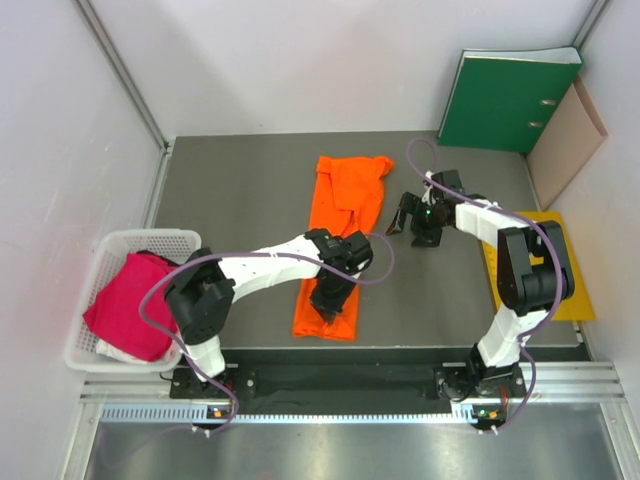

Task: Fold and stack the t-shirts
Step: Rotate the tshirt 90 degrees

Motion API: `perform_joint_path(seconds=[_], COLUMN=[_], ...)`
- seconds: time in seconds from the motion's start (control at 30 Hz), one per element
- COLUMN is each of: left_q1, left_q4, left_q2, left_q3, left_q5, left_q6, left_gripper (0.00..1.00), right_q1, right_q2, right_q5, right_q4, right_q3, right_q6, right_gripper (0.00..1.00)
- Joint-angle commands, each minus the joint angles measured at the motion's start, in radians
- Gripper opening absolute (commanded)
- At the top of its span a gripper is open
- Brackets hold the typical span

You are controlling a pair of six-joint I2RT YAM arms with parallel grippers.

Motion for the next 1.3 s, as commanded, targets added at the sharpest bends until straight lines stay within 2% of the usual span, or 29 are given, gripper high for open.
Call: perform_joint_path(seconds=[0.0,0.13,0.3,0.43,0.53,0.57,0.73,0.8,1.03,1.1,1.13,1.2,1.27], left_q1=[0.013,0.015,0.018,0.029,0.029,0.029,0.029,0.03,0.041,0.047,0.05,0.058,0.064], left_q4=[-0.055,-0.068,-0.02,0.023,0.053,0.061,0.044,0.034,0.026,0.027,0.029,0.02,0.018], left_q2=[-0.008,-0.011,-0.097,-0.066,0.004,0.024,0.16,0.209,0.277,0.28,0.282,0.288,0.282], left_q3=[-0.038,-0.018,0.066,0.118,0.149,0.157,0.243,0.273,0.304,0.298,0.298,0.298,0.289], left_q5=[0.026,0.0,-0.101,-0.106,-0.085,-0.074,-0.126,-0.164,-0.196,-0.201,-0.203,-0.209,-0.23], left_q6=[-0.039,-0.051,-0.063,-0.06,-0.054,-0.05,-0.031,-0.017,-0.01,-0.007,-0.004,-0.003,-0.002], left_gripper=[0.3,0.85,0.93,0.87,0.73,0.62,0.43,0.4,0.41,0.38,0.23,0.0,0.0], right_q1=[0.009,0.009,0.008,0.008,0.009,0.008,0.009,0.008,0.006,0.006,0.005,0.003,0.002], right_q2=[-0.039,-0.039,-0.035,0.001,0.022,0.027,0.03,0.025,0.027,0.027,0.027,0.028,0.027], right_q5=[-0.006,-0.011,-0.014,-0.024,-0.034,-0.037,-0.041,-0.04,-0.043,-0.043,-0.041,-0.043,-0.044], right_q4=[0.023,0.02,0.02,0.032,0.031,0.029,0.022,0.017,0.011,0.011,0.011,0.011,0.011], right_q3=[-0.019,-0.022,-0.013,0.022,0.057,0.07,0.084,0.084,0.085,0.085,0.085,0.082,0.079], right_q6=[-0.009,-0.018,-0.019,-0.006,0.002,0.004,-0.001,-0.004,-0.015,-0.016,-0.018,-0.019,-0.021], right_gripper=[0.86,0.86,0.86,0.86,0.86,0.86,0.86,0.86,0.86,0.86,0.86,0.86,0.86])
